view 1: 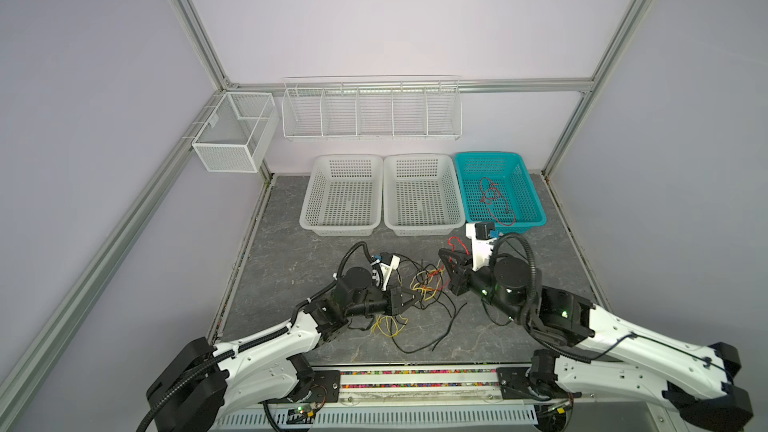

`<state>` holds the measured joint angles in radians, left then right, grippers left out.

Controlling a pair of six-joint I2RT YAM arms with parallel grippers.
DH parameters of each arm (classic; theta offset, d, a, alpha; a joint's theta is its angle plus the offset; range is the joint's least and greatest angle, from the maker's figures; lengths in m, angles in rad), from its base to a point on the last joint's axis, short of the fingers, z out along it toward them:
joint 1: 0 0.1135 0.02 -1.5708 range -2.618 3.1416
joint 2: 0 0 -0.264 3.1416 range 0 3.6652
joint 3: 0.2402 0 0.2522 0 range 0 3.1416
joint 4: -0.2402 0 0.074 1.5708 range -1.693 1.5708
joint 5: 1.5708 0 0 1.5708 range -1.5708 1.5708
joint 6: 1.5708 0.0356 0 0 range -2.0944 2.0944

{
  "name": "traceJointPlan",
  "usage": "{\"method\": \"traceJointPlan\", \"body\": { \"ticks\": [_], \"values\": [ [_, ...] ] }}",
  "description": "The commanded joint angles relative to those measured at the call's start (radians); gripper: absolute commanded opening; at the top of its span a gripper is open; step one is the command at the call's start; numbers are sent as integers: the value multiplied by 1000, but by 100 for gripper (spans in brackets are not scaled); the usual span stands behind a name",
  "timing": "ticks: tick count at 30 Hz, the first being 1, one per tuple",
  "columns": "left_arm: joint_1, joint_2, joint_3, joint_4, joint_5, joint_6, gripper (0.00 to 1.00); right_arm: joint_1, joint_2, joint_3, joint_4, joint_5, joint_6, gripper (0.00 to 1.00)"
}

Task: Untangle the cables
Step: 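Carry the red wire with the right gripper to the teal basket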

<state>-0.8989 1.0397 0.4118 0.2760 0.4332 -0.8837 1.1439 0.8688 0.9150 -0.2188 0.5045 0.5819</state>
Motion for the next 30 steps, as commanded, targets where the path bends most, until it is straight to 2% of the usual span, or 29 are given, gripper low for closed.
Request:
{"method": "traceJointPlan", "body": {
  "ticks": [1, 8, 11, 16, 19, 26, 30],
  "values": [
    [-1, -42, -46, -69, -87, 22, 0, -34, -74, 65, -98, 107, -32, 6],
    [59, -48, -96, -155, -122, 12, 0, -200, -164, 149, -267, 28, -40, 6],
    [106, -44, -110, -167, -107, 3, 0, -228, -178, 169, -307, 10, -49, 6],
    [114, -44, -86, -202, -103, 24, 0, -264, -165, 205, -356, 20, -123, 6],
    [114, -46, -66, -220, -100, 38, 0, -334, -105, 222, -367, 26, -202, 6],
    [114, -66, -52, -242, -78, 61, 0, -650, 128, 331, -348, -208, -279, 6],
    [114, -81, -60, -236, -79, 57, 0, -773, 297, 445, -342, -239, -301, 6]
  ]
}}
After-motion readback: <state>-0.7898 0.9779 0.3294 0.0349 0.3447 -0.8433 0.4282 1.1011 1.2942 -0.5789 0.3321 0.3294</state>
